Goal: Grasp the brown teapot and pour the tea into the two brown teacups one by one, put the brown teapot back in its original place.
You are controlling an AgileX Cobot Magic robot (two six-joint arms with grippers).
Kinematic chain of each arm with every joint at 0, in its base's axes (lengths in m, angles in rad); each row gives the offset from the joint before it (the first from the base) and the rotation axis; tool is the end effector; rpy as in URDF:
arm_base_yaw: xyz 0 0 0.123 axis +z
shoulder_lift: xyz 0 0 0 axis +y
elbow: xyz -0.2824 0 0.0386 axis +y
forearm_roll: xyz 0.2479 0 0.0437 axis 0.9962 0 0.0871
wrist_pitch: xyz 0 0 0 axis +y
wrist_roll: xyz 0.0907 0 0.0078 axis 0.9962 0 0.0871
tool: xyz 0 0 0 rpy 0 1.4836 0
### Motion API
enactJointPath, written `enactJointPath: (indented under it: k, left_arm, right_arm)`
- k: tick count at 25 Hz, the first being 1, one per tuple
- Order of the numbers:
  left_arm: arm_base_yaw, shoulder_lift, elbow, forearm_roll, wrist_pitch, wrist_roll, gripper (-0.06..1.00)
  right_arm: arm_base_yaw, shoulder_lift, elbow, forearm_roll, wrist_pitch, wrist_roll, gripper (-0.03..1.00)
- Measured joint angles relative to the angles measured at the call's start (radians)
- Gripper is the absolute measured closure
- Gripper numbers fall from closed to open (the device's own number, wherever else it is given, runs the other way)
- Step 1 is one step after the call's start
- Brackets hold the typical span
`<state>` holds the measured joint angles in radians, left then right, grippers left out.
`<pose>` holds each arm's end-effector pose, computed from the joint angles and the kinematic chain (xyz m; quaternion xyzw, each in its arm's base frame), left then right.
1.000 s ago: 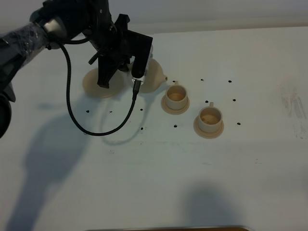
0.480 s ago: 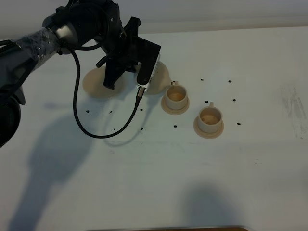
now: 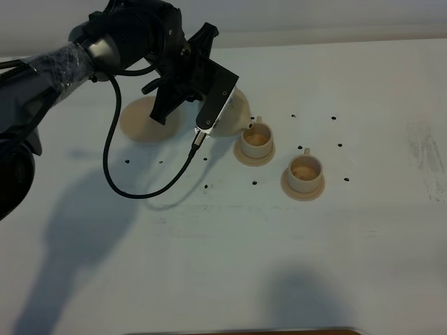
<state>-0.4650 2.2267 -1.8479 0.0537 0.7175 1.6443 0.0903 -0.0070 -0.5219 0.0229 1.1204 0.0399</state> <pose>0.4463 -0.2203 0.1952 0.8425 0.4614 0.1728 0.2177 -0.0112 0.0009 0.2784 -0.0226 0.8608 0.0445 0.5065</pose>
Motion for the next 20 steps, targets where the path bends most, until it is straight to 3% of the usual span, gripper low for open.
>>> enactJointPath:
  k: [20]
  left_arm:
    - [-0.020, 0.000, 0.000, 0.073, -0.043, 0.038, 0.86]
  right_arm:
    - [0.000, 0.000, 0.000, 0.000, 0.000, 0.000, 0.53]
